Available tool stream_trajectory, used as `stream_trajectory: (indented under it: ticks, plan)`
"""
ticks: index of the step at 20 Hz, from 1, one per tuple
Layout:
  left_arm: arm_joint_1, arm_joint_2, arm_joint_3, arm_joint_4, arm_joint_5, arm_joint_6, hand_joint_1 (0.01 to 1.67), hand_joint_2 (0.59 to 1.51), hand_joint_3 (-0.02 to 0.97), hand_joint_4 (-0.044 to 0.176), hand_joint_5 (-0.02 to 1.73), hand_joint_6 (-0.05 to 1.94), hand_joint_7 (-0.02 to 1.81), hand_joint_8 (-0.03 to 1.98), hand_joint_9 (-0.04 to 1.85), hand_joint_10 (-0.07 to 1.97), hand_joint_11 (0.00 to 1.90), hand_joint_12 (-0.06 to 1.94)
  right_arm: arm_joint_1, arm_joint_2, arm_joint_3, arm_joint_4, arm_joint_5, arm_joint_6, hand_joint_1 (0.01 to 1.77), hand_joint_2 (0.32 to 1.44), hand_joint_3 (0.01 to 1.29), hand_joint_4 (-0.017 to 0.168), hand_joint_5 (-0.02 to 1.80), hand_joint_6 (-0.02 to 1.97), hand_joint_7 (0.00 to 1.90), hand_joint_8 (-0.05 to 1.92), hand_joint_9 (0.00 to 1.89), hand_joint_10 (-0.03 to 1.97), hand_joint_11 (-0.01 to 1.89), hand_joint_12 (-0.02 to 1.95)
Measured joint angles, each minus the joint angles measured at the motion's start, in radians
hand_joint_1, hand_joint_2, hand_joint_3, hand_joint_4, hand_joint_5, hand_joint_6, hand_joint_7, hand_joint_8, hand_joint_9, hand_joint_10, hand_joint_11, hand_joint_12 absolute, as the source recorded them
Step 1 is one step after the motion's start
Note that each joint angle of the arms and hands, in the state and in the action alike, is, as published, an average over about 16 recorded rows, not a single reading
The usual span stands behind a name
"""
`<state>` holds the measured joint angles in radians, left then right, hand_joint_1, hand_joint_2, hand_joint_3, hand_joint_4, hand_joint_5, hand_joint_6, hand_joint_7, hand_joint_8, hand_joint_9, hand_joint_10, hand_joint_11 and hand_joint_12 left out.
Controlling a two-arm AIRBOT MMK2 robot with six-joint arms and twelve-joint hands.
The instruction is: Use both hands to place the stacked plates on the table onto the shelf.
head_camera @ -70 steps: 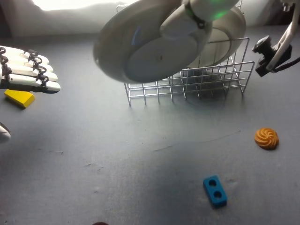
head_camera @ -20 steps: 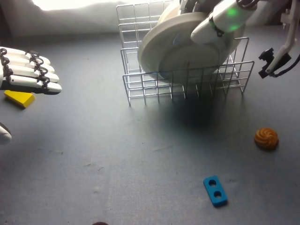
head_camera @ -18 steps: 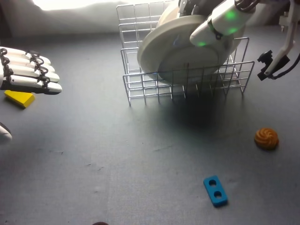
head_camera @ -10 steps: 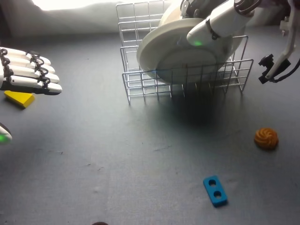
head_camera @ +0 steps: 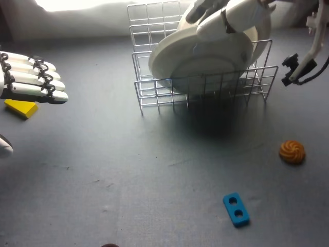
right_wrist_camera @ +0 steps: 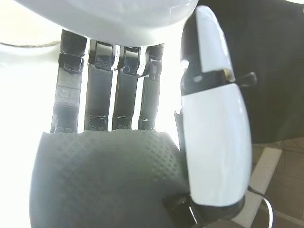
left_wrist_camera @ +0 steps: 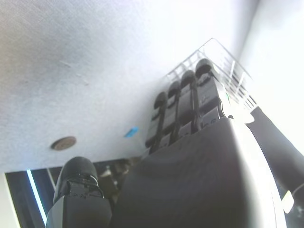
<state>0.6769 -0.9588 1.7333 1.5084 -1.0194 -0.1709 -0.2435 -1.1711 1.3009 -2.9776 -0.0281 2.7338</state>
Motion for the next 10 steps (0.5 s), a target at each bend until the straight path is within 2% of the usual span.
stream_trajectory:
  ticks: [3,10]
  plan:
    - [-0.002,0.000,-0.002,0.001,-0.003,-0.001,0.02,1.080,0.020,-0.003,0.02,0.01,0.03,0.00,0.02,0.01,0.02,0.01,0.019,0.008,-0.002,0.000,0.002,-0.020,1.08,1.03,0.01,-0.003,0.88,0.04,0.98,0.01,0.99,0.02,0.49,1.26]
    - [-0.011,0.001,-0.021,0.000,-0.033,-0.012,0.02,1.082,0.019,-0.003,0.03,0.01,0.04,0.00,0.02,0.01,0.02,0.01,0.065,0.080,-0.050,0.000,-0.022,-0.176,1.00,1.04,0.01,-0.003,0.83,0.04,0.90,0.01,0.93,0.02,0.43,1.25]
